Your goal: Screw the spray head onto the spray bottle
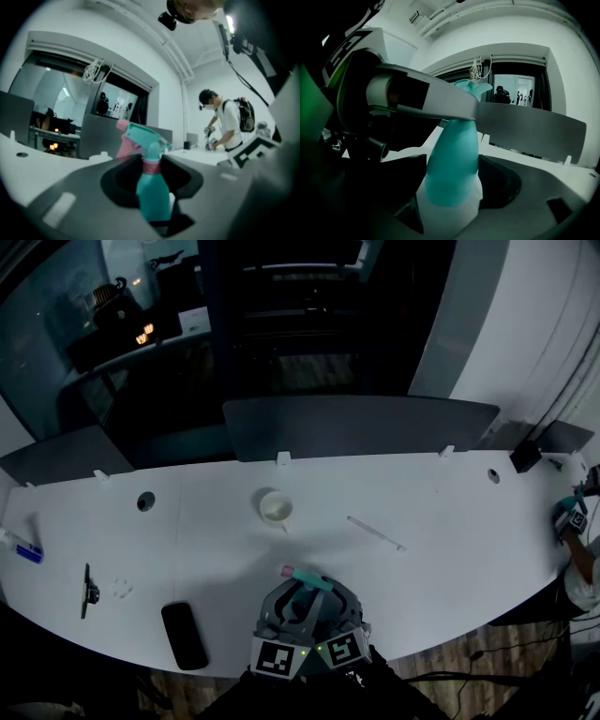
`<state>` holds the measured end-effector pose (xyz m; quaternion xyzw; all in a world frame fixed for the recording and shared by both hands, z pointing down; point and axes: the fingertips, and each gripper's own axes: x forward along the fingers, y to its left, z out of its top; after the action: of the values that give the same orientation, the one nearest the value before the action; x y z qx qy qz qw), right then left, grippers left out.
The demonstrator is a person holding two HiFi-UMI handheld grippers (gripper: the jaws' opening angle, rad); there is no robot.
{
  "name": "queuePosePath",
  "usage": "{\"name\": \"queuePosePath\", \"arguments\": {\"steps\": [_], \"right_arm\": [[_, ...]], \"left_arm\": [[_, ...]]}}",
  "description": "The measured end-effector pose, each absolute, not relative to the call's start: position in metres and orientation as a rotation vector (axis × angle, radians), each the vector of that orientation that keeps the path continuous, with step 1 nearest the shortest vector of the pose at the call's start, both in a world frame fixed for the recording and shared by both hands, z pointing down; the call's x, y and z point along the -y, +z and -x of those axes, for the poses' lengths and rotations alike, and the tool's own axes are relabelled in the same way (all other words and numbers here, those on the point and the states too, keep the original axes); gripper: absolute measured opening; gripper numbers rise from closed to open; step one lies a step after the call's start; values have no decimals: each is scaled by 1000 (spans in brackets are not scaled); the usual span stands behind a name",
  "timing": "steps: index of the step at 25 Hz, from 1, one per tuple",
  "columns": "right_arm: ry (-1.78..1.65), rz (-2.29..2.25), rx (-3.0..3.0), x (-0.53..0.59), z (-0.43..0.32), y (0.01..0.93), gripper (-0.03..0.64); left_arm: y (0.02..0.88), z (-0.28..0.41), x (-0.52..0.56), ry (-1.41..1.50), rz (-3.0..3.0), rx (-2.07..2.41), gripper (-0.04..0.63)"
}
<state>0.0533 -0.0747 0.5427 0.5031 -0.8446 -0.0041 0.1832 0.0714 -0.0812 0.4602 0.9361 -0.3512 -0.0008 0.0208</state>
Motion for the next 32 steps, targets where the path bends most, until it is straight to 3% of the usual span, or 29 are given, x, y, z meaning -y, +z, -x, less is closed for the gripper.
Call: {"name": "queuePosePath", "arguments": {"steps": [4,16,28,32], "right_arm": [[5,-1300,2475,77,-51,543,322],[144,-313,2669,67,-56,552,321],[195,-939,2680,58,-92,530,321],[160,-1025,2690,60,-95,518,322]], "left_arm": [[460,-69,81,3,-2921,1068,132],[461,-66,68,38,-3046,857,133],[462,-70,75,60,-3039,975,151],[465,-69,75,86,-3008,933,255]]}}
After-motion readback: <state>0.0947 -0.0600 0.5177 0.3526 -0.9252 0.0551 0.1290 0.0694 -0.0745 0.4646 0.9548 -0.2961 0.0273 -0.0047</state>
